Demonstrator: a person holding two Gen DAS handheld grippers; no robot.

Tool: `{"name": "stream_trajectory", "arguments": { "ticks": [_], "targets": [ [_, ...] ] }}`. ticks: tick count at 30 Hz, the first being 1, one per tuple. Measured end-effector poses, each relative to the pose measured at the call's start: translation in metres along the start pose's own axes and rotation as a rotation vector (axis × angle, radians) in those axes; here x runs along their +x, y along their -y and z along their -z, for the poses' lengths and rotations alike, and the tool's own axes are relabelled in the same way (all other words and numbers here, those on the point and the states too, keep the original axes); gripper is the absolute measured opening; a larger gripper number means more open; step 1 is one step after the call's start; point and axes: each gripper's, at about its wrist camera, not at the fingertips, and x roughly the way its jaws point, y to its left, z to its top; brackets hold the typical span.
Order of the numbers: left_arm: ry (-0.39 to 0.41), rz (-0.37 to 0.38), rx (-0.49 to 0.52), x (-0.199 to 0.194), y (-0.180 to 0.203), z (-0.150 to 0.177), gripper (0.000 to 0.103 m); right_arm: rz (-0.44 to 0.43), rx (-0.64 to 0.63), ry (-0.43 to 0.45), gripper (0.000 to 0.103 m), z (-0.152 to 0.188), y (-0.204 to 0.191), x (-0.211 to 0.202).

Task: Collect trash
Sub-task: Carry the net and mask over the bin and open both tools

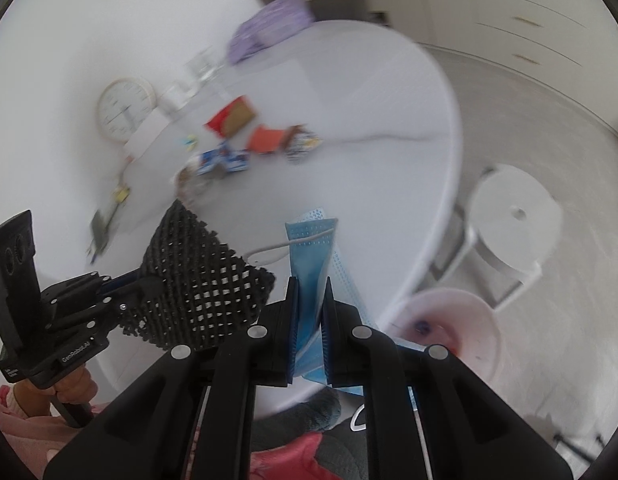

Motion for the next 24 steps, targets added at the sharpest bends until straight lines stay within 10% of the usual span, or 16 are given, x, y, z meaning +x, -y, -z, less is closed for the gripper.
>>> {"name": "stream_trajectory", "arguments": {
  "ticks": [13,24],
  "targets": [
    [-0.116,0.197,0.262,0.076,0.129,-0.023,0.013,0.160,0.191,0.021,0.011,0.055,0.113,-0.041],
    [-0.211,0.209,0.313,0.122,0.171,-0.027,0.013,0.161,0.230,0.020,0.011,0.068,0.151,-0.046]
  ]
}}
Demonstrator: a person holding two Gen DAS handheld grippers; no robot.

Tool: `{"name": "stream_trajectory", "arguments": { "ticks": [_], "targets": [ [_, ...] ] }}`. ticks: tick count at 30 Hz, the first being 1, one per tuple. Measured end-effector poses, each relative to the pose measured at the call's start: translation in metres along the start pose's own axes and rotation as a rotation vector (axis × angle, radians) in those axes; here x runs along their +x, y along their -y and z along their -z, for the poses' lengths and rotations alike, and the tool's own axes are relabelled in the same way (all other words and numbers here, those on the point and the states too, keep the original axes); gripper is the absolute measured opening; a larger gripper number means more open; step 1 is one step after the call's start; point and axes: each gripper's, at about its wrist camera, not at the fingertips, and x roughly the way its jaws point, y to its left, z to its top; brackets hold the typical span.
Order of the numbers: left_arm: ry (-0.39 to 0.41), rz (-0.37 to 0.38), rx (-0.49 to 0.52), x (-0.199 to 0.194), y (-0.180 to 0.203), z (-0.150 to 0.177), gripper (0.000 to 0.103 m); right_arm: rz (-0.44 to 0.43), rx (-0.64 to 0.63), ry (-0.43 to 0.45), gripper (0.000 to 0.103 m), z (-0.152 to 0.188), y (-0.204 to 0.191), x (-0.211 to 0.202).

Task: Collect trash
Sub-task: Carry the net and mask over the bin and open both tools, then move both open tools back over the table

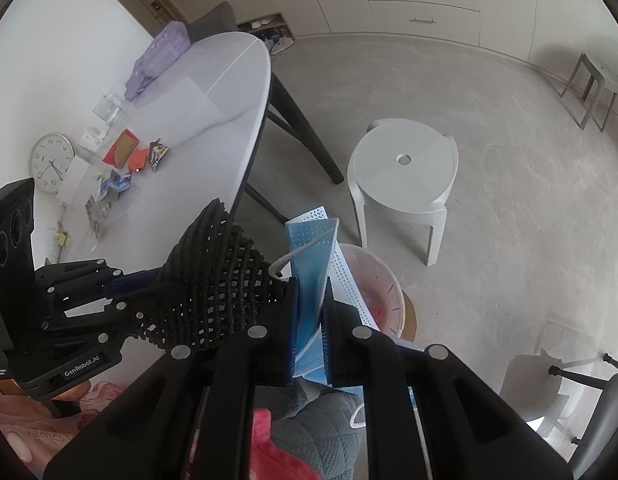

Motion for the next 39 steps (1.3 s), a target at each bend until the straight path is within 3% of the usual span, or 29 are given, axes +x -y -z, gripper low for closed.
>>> {"name": "stream_trajectory", "arguments": {
  "ticks": [4,8,10,16,22,23,25,27,28,29,39],
  "targets": [
    [-0.006,0.005,0.011,-0.001,0.004,0.001,0.016,0.002,0.006,-0.004,0.011,-0.001,0.006,0.003],
    [0.006,-0.009,0.024,-0.004,0.005,0.002,0.063,0.009,0.004,-0.015,0.012,-0.002,0.011,0.007],
    [0.016,-0.033,0.031,-0.006,0.007,0.002,0.075,0.008,0.004,-0.019,0.013,-0.002,0.013,0.009],
    [0.050,-0.155,0.029,-0.024,0.002,0.002,0.091,-0.001,-0.011,-0.046,0.013,-0.001,0.013,0.020],
    [0.107,-0.257,-0.060,-0.053,-0.021,0.005,0.095,-0.003,-0.076,-0.104,0.015,0.005,-0.003,0.041],
    [0.110,-0.273,-0.074,-0.056,-0.025,0.007,0.095,0.002,-0.094,-0.119,0.017,0.007,-0.007,0.046],
    [0.115,-0.298,-0.106,-0.063,-0.033,0.010,0.095,0.002,-0.113,-0.151,0.037,0.011,-0.011,0.053],
    [0.116,-0.309,-0.138,-0.068,-0.043,0.014,0.095,0.040,-0.129,-0.173,0.087,0.014,-0.016,0.059],
    [0.117,-0.315,-0.157,-0.070,-0.048,0.017,0.095,0.078,-0.140,-0.162,0.093,0.015,-0.020,0.058],
    [0.117,-0.318,-0.172,-0.072,-0.052,0.018,0.095,0.099,-0.152,-0.147,0.098,0.014,-0.023,0.057],
    [0.135,-0.347,-0.271,-0.086,-0.075,0.037,0.095,0.083,-0.159,-0.110,0.100,-0.004,-0.041,0.053]
  ]
}}
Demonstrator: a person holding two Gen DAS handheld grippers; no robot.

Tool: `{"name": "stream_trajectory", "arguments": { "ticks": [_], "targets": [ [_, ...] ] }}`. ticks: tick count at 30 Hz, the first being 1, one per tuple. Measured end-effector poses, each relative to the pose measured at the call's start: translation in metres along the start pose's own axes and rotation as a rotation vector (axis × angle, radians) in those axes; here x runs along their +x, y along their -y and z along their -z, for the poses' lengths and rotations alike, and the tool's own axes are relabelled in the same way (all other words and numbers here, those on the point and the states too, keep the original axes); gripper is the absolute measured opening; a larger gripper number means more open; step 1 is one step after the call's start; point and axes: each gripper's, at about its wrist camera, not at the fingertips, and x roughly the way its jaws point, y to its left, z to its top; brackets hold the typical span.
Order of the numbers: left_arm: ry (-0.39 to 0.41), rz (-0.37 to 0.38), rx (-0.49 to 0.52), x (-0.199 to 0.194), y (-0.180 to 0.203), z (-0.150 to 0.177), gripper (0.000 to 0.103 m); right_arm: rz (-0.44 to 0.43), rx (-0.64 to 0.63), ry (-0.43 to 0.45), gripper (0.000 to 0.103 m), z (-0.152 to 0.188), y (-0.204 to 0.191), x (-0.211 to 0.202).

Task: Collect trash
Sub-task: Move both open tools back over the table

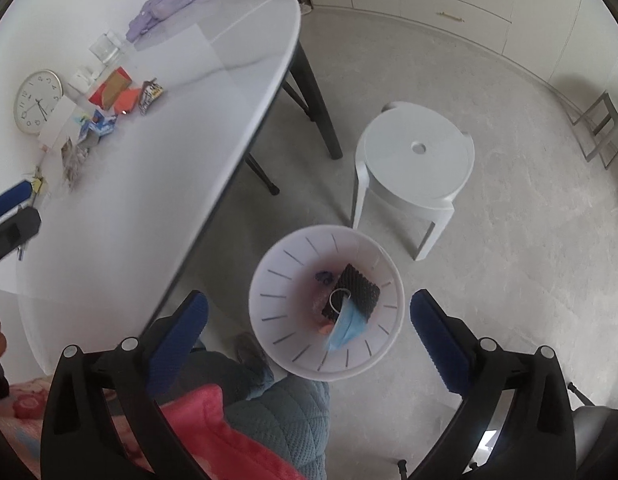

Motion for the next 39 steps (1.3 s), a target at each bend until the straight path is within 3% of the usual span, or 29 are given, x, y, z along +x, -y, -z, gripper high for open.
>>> {"name": "stream_trajectory", "arguments": {
  "ticks": [14,30,35,39],
  "targets": [
    [-0.009,-0.042,-0.196,-0.010,-0.078,0.030,0.095,-0.009,-0.108,-0.033,0.100,-0.018,-0.062,0.011],
    [-0.022,-0.160,-0.446,-0.032,-0.209,0.068,0.095,-0.102,-0.299,-0.065,0.100,-0.063,-0.189,0.045],
    [0.000,-0.177,-0.429,-0.025,-0.232,0.067,0.095,-0.117,-0.359,-0.077,0.100,-0.077,-0.220,0.053],
    [0.038,-0.199,-0.292,-0.009,-0.244,0.055,0.095,-0.105,-0.401,-0.095,0.100,-0.091,-0.235,0.059]
  ]
}}
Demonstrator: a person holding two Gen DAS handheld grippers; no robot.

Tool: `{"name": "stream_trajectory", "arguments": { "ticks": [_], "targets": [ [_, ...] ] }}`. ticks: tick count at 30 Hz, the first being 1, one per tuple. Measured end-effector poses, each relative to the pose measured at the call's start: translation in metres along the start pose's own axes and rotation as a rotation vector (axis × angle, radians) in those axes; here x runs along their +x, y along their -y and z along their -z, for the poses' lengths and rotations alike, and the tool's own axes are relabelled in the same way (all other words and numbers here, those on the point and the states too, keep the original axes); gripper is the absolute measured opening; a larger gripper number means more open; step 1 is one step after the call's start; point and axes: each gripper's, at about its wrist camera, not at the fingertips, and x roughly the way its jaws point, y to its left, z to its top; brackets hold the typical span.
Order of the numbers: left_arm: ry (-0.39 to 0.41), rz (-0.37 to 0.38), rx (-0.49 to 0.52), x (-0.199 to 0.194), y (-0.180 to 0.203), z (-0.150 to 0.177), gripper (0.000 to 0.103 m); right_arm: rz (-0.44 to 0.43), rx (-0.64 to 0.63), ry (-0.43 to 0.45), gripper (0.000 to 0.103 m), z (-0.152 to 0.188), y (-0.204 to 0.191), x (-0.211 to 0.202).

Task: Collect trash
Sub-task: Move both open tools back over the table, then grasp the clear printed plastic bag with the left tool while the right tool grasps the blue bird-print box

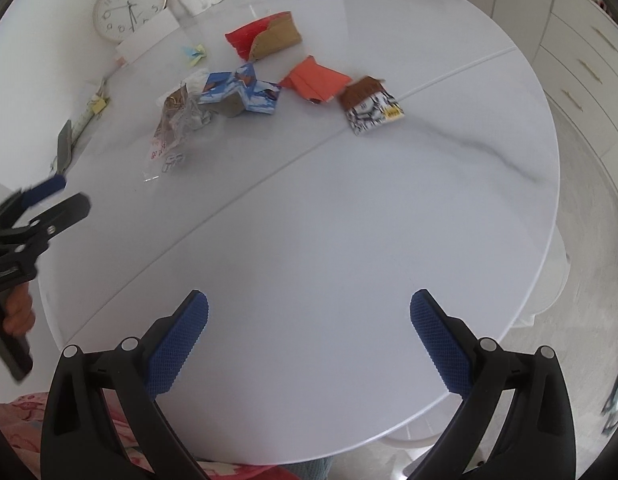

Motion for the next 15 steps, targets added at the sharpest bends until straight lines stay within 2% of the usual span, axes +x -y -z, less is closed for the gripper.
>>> {"name": "stream_trajectory", "arguments": {
  "ticks": [7,15],
  "targets": [
    [0.024,0.023,0.350,0.043,-0.001,-0.034,0.095,0.046,-0.032,-0.048,0.100,-0.031,-0.005,0.007],
    [0.025,0.145,0.666,0.084,-0.001,-0.047,0.095,0.093,0.026,-0.040,0.100,-0.057,-0.017,0.004]
  ]
}}
